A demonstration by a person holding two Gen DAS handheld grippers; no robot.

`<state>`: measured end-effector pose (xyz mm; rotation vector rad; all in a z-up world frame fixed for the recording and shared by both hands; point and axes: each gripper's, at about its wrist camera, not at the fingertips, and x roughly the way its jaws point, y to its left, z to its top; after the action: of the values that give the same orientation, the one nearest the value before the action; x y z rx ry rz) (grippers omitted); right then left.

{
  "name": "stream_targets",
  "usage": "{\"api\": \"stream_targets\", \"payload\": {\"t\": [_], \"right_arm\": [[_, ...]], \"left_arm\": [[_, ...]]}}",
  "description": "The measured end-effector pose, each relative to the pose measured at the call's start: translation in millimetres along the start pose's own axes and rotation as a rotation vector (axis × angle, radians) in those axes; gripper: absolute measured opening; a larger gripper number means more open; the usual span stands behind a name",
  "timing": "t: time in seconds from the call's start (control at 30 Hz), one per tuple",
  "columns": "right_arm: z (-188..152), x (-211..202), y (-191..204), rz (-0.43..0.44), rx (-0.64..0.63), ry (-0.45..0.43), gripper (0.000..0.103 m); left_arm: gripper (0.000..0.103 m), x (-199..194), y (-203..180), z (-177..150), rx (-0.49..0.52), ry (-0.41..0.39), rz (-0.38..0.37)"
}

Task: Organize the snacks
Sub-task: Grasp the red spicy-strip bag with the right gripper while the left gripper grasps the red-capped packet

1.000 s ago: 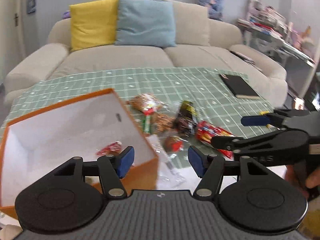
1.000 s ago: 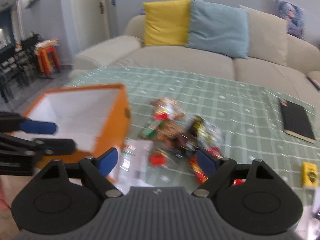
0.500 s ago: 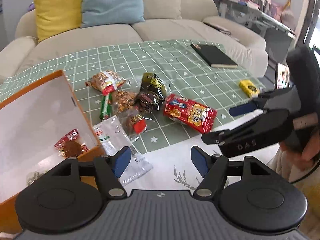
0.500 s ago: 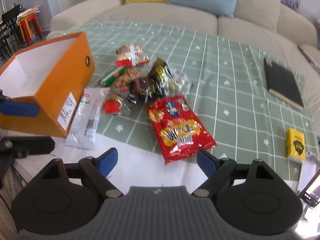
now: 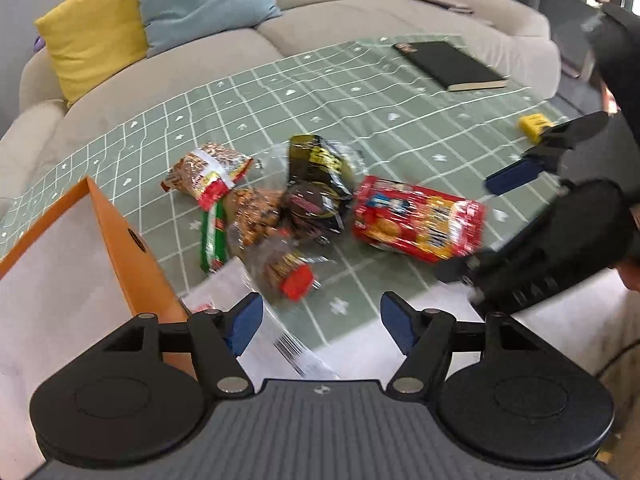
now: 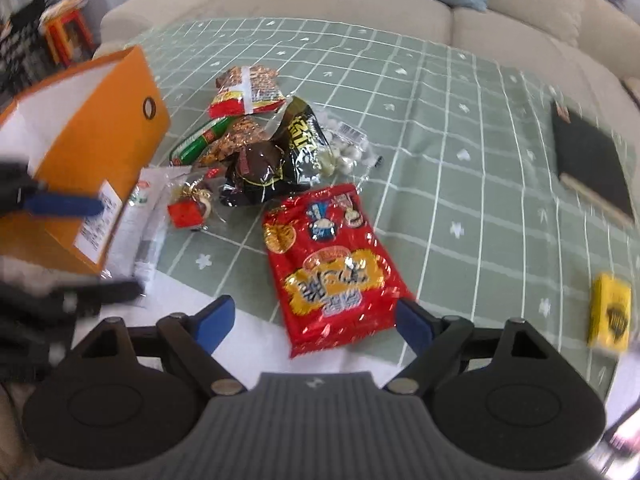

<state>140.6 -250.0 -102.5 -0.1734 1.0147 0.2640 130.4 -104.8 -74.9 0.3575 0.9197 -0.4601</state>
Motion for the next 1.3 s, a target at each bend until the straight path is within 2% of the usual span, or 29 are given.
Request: {"api": "stream_targets", "payload": {"t": [0.1,0.23,0.33,0.5,0.67,0.8,1.0,1.1,1.17,1.3], "right_arm": [[5,12,-4,-0.021,-0.067,0.012,0.093],[10,29,-17,-0.007,-0.035,0.048,0.093],[14,38,-22,0.017,-0.011,0.059,0.095],[18,48,-26,0.035,0.02,0.066,0.096],[16,54,-28,0.075,0.051,0.096,0.095],[15,55,-28,0.069,0.054,0.105,0.091],[16,52,-25,0.06,0.034,0.092,0.082],[17,50,-23,0.06,0.033,0.088,0.074],[18,47,-21,0.067,0.029,0.086,0.071],[17,46,-16,0.07,0.011,0.09,0.07]], "left_arm": [[0.079,8,15,11,-0.093,0.022,-0.013],[0.08,19,29,21,-0.225,0.049,-0.051],[0.081,35,32,27,-0.289,0.097,-0.028],[0.081,58,34,32,-0.342,0.159,0.015],[0.08,71,37,32,-0.359,0.191,0.031],[0.079,74,37,32,-0.352,0.183,0.046],[0.07,71,32,30,-0.306,0.166,0.044],[0.06,67,30,28,-0.289,0.153,0.04],[0.049,64,29,27,-0.285,0.149,0.029],[0.049,59,29,24,-0.286,0.145,0.022]]}}
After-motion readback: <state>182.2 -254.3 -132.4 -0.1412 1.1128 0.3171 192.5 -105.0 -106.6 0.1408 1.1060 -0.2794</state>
